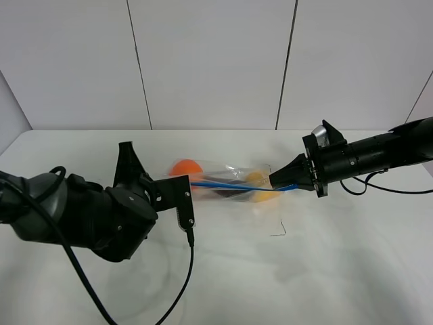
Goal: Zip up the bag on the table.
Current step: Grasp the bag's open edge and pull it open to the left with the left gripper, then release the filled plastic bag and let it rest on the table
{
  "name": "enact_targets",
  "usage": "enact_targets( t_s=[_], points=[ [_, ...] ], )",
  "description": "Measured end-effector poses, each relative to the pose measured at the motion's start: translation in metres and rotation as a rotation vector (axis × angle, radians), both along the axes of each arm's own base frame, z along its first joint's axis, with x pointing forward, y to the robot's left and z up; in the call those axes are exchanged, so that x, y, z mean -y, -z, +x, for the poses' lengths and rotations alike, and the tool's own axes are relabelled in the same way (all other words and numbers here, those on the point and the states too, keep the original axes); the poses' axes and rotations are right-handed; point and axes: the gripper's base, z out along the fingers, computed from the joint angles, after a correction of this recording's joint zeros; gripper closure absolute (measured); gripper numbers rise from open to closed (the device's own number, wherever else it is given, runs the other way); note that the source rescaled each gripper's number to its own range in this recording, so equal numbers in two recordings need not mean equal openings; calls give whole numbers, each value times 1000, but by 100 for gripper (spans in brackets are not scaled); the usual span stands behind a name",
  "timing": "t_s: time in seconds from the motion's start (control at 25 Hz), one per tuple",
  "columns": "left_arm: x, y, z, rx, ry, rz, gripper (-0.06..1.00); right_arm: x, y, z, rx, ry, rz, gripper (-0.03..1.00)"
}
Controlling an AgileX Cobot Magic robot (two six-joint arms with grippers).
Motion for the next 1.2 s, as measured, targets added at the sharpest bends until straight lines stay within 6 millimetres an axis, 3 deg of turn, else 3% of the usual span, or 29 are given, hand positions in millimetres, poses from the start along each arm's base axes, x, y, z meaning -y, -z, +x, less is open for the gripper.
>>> enact_targets(
  t_s=[0.56, 0.64, 0.88, 0.96, 1.2],
  points=[
    [-5, 2, 0, -7, -4, 12, 93, 0, 0, 0, 0, -1, -1, 97],
    [-6, 2, 0, -5, -14, 15, 84, 0, 0, 0, 0, -5, -5, 97],
    [-10, 2, 1, 6, -50, 4, 34, 0, 1, -1, 0, -7, -7, 97],
    [-10, 2, 1, 10, -54, -3, 27, 0, 1, -1, 0, -7, -7, 97],
    [-9, -1, 4, 47, -24, 18, 24, 0, 1, -1, 0, -7, -7, 97]
  ],
)
